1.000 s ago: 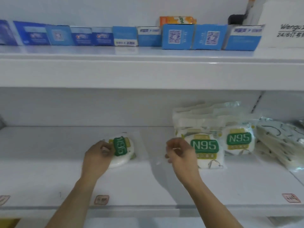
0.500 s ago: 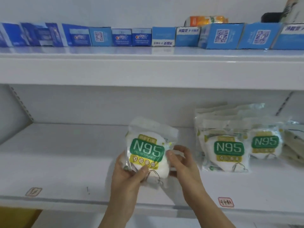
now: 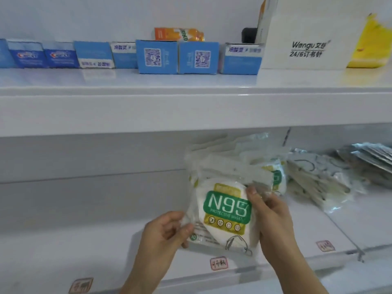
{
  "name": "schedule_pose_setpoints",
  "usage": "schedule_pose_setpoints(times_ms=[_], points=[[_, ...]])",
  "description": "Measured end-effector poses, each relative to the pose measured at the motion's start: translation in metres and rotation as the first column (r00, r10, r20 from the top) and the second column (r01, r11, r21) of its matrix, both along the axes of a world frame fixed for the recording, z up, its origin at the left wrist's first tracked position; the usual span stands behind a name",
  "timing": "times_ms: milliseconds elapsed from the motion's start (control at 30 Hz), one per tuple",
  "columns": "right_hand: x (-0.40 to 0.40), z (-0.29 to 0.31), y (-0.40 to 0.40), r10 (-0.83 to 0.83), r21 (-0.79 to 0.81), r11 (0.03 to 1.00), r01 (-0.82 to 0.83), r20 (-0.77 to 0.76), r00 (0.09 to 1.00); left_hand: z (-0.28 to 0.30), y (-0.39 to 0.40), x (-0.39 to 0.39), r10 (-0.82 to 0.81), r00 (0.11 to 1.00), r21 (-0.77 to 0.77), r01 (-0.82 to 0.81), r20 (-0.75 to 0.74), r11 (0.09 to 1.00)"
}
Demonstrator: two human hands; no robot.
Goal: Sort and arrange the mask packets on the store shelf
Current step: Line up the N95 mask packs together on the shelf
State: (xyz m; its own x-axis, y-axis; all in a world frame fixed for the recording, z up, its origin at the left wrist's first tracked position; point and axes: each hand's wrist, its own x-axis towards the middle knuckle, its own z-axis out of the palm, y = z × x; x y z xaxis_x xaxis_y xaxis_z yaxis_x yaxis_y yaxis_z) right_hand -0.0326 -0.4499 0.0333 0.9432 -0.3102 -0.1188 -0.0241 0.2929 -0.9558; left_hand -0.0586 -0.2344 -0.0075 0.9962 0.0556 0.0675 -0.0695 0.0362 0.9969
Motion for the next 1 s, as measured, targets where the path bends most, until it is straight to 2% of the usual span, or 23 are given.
schedule_pose_setpoints(times_ms=[167,300,367,500,600,667,767,833,933,1000], points=[[0.005,0.000,-0.085,-0.077,-0.130,0.988,0.083,0.048,0.996,-0.013,-0.069,0.010,-0.109,0.994,0.183,0.109,-0.011,0.977],[0.024,-0.004,-0.134,-0.122,-0.164,0.977,0.136,0.091,0.988,-0.023,-0.131,0.023,-0.071,0.997,0.459,0.050,0.030,0.887],[0.046,-0.006,-0.153,-0.119,-0.222,0.964,0.146,0.127,0.985,-0.022,-0.159,0.033,-0.032,0.998,0.526,-0.002,0.055,0.850],[0.100,-0.014,-0.177,-0.069,-0.343,0.932,0.118,0.151,0.986,-0.027,-0.193,0.060,0.097,0.988,0.578,-0.149,0.120,0.802],[0.131,-0.031,-0.170,0.008,-0.393,0.919,0.041,0.121,0.993,-0.028,-0.192,0.057,0.203,0.967,0.551,-0.256,0.156,0.794],[0.141,-0.044,-0.162,-0.006,-0.419,0.906,0.055,0.117,0.993,-0.031,-0.183,0.048,0.265,0.949,0.547,-0.316,0.173,0.775],[0.134,-0.052,-0.155,-0.057,-0.349,0.932,0.098,0.125,0.991,-0.035,-0.163,0.040,0.344,0.923,0.580,-0.377,0.173,0.722],[0.113,-0.052,-0.160,-0.096,-0.316,0.935,0.159,0.206,0.974,-0.036,-0.147,0.035,0.411,0.897,0.620,-0.416,0.161,0.666],[0.077,-0.067,-0.175,-0.045,-0.485,0.855,0.182,0.281,0.959,-0.041,-0.134,0.030,0.435,0.896,0.664,-0.382,0.094,0.643],[0.064,-0.079,-0.182,0.093,-0.651,0.758,0.051,0.184,0.979,-0.044,-0.138,0.032,0.371,0.924,0.717,-0.320,0.092,0.619]])
